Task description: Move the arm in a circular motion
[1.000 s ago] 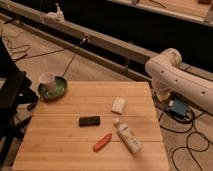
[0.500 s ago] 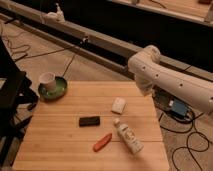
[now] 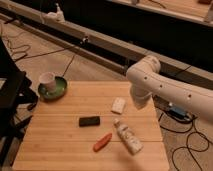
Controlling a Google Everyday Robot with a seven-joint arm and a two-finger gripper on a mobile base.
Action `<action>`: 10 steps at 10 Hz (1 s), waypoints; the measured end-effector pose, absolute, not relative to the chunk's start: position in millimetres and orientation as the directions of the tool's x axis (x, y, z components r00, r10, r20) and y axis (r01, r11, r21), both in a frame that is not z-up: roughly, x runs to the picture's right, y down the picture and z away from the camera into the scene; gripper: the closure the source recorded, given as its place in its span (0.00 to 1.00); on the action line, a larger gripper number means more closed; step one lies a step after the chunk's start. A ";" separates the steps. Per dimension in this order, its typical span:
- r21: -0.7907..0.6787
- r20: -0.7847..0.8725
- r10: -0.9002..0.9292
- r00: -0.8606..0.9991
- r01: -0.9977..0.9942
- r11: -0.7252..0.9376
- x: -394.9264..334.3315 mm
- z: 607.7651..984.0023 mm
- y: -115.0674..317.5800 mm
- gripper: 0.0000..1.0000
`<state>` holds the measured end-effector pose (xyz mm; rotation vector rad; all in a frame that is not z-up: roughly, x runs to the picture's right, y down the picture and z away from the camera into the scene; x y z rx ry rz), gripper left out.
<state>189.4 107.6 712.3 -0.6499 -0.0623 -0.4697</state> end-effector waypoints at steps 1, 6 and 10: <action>-0.584 0.199 -0.392 0.898 0.430 0.689 200.5 702.8 117.4 1.00; -0.633 0.075 -0.284 0.956 0.266 0.727 279.0 691.3 102.8 1.00; -0.642 0.026 -0.257 0.966 0.213 0.736 280.3 725.5 49.0 1.00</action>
